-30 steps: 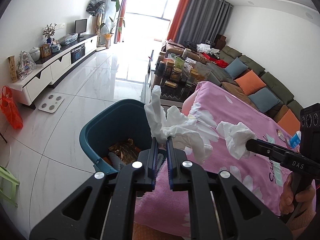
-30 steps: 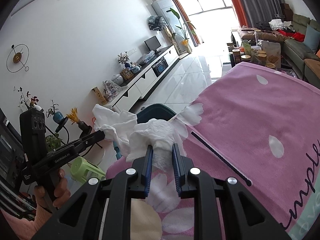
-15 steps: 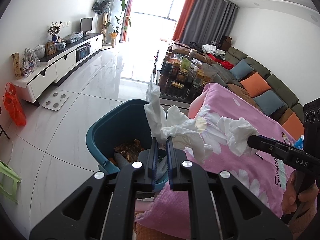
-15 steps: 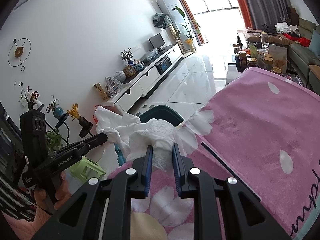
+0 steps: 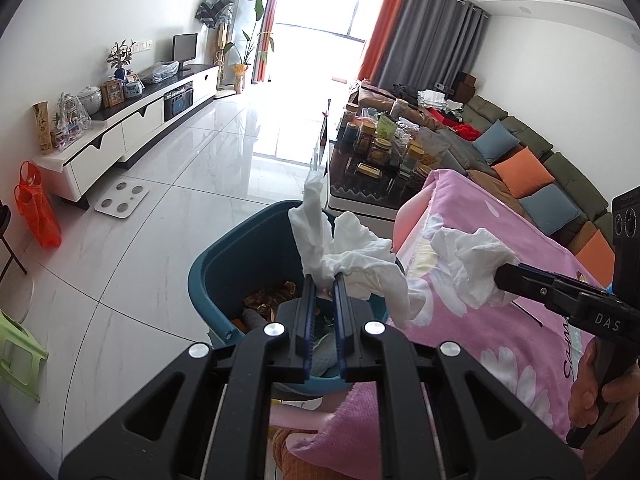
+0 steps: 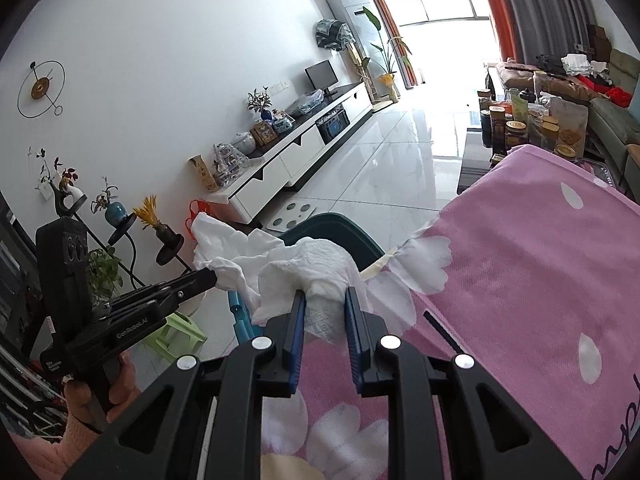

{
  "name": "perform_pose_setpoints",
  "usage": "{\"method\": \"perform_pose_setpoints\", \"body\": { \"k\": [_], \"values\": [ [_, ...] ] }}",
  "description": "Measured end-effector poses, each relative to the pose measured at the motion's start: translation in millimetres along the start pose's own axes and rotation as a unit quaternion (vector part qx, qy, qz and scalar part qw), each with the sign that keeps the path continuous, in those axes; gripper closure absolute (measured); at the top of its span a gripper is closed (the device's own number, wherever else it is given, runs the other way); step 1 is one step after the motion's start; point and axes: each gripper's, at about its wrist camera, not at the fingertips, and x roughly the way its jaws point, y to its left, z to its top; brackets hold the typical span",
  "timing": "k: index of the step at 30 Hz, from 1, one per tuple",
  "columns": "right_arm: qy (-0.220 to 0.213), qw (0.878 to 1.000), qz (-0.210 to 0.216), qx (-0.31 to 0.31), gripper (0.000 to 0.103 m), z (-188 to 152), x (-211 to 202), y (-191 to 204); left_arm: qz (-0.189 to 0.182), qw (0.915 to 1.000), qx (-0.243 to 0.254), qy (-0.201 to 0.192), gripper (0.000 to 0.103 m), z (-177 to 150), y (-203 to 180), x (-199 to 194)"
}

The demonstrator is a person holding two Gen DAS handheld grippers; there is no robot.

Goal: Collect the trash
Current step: 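Carry both white tissues from the table over the teal bin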

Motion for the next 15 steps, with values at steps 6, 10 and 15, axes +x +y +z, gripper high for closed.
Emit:
{"method": "perform_pose_setpoints", "body": {
  "k": [6, 10, 15],
  "values": [
    [0.008, 1.0, -0.001, -0.002, 0.084, 2.6, 9.8, 1.5, 0.01, 0.9999, -0.006, 0.0, 0.094, 0.8, 5.7, 4.4],
    [0.015, 1.0, -0.004, -0.009, 0.084, 6.2, 17.0, 5.6, 0.018, 0.9998, -0.011, 0.003, 0.094, 0.1, 8.1, 9.1],
    [0.026, 0.999, -0.009, -0.017, 0.083, 9.3, 29.5, 12.9, 0.027, 0.9994, -0.02, 0.013, 0.094, -3.1, 11.6, 17.8]
  ]
}}
